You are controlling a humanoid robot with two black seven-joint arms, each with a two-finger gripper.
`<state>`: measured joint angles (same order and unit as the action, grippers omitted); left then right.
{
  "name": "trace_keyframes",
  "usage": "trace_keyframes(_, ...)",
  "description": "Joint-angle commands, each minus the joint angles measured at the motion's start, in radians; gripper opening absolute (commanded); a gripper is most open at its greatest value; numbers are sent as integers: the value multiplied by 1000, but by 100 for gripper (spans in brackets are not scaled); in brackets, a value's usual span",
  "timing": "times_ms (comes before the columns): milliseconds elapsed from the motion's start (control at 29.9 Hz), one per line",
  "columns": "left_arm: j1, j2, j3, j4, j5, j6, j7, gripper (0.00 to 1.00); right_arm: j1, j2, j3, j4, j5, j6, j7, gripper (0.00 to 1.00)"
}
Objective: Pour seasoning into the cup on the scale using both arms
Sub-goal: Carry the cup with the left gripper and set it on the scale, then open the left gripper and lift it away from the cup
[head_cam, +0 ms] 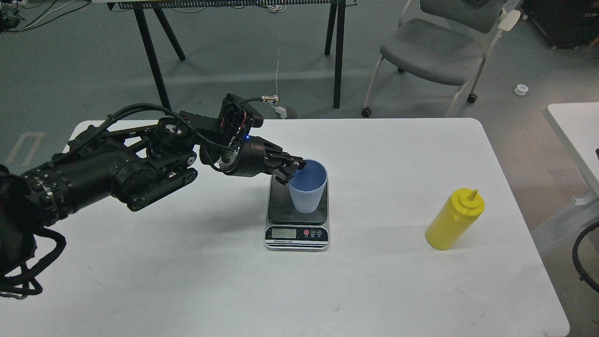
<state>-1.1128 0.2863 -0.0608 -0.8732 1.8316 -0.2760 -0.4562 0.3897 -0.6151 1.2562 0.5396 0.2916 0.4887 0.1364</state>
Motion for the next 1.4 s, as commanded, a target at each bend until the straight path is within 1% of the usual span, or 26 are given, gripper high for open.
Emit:
trace_keyframes(0,2,-1,3,29,0,6,5,3,0,3,-1,3,0,0,0,100)
trace_keyframes(67,5,-4,3,48,0,8,5,3,0,3,-1,14,0,0,0,100)
trace_keyframes(234,13,-6,1,51,0,8,14,5,-2,2,-1,30,0,0,0,100)
trace_keyframes(368,13,-6,1,52,0,8,13,13,-2,0,-1,30,0,0,0,100)
trace_keyframes(468,16,-6,3,51,2,8,11,15,-3,0,-3,30,0,0,0,100)
trace_keyframes(602,16,-4,1,51,-3,6,11,22,-18,-1,-5,39,0,0,-3,100)
trace_keyframes(635,14,-4,1,51,-6,8,10,27,-25,-2,-5,43,-2,0,-3,100)
trace_keyframes(668,13,-4,-1,51,-9,6,10,35,-29,-3,-3,48,-2,0,-3,100)
trace_keyframes(735,10,0,-7,49,-15,8,10,61,-34,-11,-3,56,-2,0,-3,100)
trace_keyframes(769,8,4,-13,48,-23,8,7,69,-34,-18,-3,60,0,0,-3,100)
trace_keyframes(802,5,5,-19,46,-35,8,4,75,-35,-24,-4,71,-2,0,-3,100)
trace_keyframes(936,-5,17,-56,43,-181,8,-1,83,-95,-43,-1,138,0,0,-3,100)
trace_keyframes(1069,-21,72,-85,39,-421,3,-2,91,-156,-71,0,213,0,0,-1,100)
trace_keyframes(1237,-73,122,-89,37,-740,-8,-4,96,-233,-81,26,296,0,0,-1,100)
trace_keyframes(1270,-84,134,-100,37,-820,-9,-4,98,-254,-87,31,324,1,0,-1,100)
trace_keyframes(1370,-98,160,-154,37,-1051,-14,-4,99,-333,-89,60,393,3,0,-1,100)
